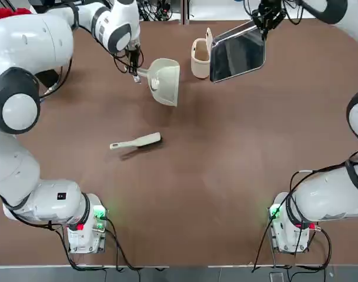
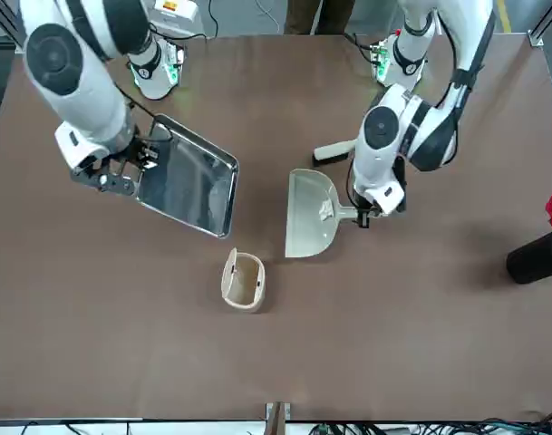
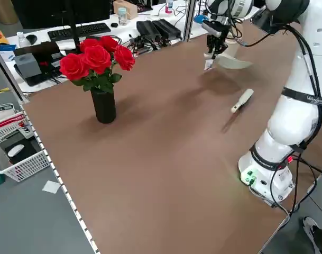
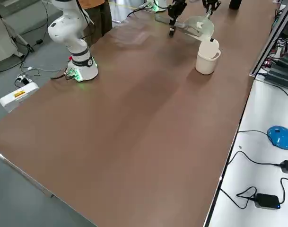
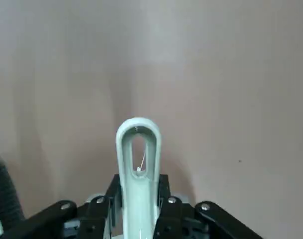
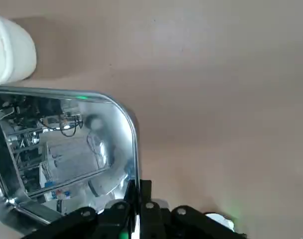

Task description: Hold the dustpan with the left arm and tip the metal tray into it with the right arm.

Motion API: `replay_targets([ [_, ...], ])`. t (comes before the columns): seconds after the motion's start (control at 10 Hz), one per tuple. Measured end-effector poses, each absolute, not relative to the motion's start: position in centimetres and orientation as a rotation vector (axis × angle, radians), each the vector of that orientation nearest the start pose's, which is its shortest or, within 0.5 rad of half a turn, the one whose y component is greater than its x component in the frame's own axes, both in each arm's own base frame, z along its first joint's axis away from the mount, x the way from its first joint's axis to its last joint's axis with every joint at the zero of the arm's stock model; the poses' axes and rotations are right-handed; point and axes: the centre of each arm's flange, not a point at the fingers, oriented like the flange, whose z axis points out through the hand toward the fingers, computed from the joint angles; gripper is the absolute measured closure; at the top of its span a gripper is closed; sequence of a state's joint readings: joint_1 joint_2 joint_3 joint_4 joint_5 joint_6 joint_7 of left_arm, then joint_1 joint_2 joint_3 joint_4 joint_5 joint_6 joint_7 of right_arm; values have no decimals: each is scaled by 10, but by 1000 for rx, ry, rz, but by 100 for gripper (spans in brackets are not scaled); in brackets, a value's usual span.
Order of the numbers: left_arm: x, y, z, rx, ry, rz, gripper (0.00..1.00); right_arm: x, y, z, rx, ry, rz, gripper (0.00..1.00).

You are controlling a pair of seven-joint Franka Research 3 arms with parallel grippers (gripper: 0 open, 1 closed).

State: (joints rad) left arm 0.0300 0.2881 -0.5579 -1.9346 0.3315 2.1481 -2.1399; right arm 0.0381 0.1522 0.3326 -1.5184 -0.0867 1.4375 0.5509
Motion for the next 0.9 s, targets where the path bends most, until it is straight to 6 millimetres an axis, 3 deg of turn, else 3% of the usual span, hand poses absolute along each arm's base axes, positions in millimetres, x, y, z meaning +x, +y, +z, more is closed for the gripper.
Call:
replay_targets([
  [0.2, 553, -264, 370, -2330, -2063, -196, 68, 557, 146, 548, -3228, 235, 356, 95],
  [0.4, 574, -253, 390, -2332, -2110, -248, 68, 569, 81, 529, -3158, 176, 409, 95],
  [0.7, 612, -245, 432, -2338, -2227, -338, 68, 575, -6, 475, -3095, 162, 412, 95],
  [0.9, 628, -265, 439, -2301, -2299, -456, 68, 567, -45, 430, -3044, 159, 401, 95],
])
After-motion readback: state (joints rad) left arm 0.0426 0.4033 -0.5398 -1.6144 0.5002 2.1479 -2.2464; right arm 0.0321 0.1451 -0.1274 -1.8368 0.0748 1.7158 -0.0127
